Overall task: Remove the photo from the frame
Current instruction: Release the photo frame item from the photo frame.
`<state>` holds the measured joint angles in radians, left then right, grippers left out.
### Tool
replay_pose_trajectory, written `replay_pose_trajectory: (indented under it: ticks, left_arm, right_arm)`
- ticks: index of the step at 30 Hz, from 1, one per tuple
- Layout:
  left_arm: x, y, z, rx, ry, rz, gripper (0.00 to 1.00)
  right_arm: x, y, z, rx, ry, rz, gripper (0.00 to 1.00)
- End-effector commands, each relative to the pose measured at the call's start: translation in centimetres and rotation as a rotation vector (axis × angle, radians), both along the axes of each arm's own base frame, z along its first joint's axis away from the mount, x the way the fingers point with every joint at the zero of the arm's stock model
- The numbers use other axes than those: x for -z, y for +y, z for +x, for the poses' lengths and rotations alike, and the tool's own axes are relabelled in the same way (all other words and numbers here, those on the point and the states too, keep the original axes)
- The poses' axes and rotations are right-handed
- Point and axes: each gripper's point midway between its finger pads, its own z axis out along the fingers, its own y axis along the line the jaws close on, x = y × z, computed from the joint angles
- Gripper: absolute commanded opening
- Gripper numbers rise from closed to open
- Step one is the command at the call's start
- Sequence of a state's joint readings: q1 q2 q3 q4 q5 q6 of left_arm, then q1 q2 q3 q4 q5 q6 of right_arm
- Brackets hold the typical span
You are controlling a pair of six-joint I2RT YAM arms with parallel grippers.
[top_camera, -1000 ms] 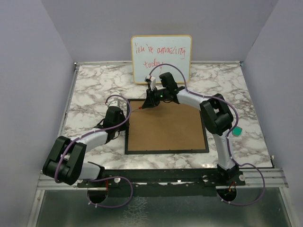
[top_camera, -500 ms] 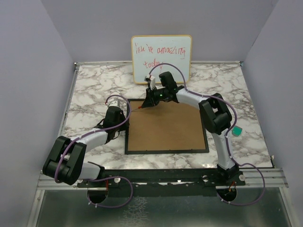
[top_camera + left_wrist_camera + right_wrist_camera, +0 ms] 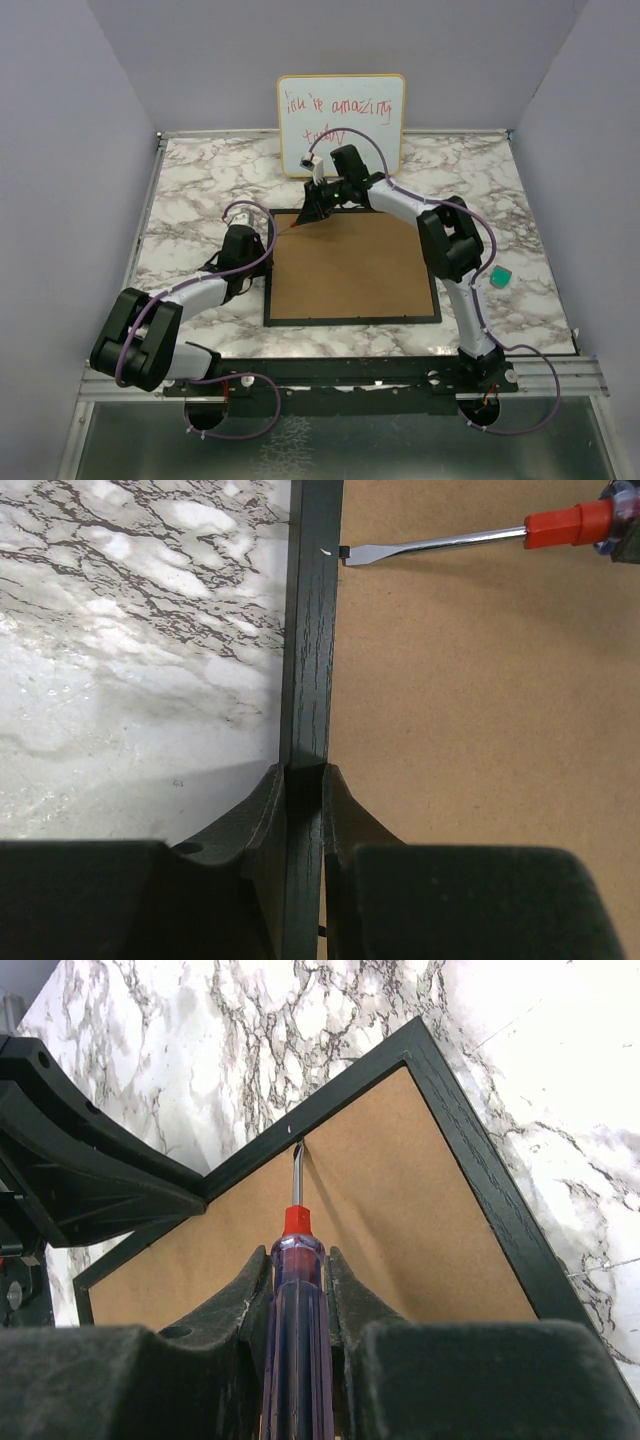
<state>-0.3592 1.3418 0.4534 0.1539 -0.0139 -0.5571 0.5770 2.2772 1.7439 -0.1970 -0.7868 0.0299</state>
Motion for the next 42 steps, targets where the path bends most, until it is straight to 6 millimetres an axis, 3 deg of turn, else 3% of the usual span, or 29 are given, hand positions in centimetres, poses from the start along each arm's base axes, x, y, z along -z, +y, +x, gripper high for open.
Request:
replay_pose_trajectory:
  ticks: [1,14,22,29,31,32,35,38,42]
  left_arm:
    - [5.3,0.2,-6.9,0.099,0.278,0.028,0.0]
    - [5.2,0.2,-7.0,0.103,0.274,0.027,0.0]
    - [5.3,0.4,-6.8,0.086,0.281,0.038,0.0]
    - [4.8,0.5,-5.8,0.061,0.28,0.055,0.41]
    - [4.7,0.4,-5.6,0.064,0.281,0.066,0.44]
    - [4.7,0.4,-5.7,0.069,0.286,0.081,0.43]
    - [5.1,0.2,-6.1,0.086,0.301,0.116,0.23]
    - [5.8,-0.4,-6.7,0.125,0.324,0.182,0.1]
    - [6.4,-2.0,-7.7,0.197,0.342,0.268,0.0]
  right_arm:
    - [2.8,1.2,0.3,0.003,-0.057,-0.098,0.01]
    - [2.2,3.8,-0.2,0.067,-0.039,-0.147,0.01]
    - [0.9,3.3,0.6,0.134,-0.091,-0.176,0.01]
    - [-0.9,1.4,0.7,0.205,-0.06,-0.153,0.01]
    - [-1.6,0.4,0.7,0.241,-0.043,-0.133,0.01]
    - [-2.0,-0.2,0.7,0.256,-0.036,-0.121,0.01]
    - [-2.8,-2.1,0.2,0.284,-0.008,-0.106,0.01]
    - [-3.8,-4.5,-0.3,0.331,0.0,-0.106,0.01]
    - [-5.1,-8.1,-1.2,0.407,-0.009,-0.114,0.01]
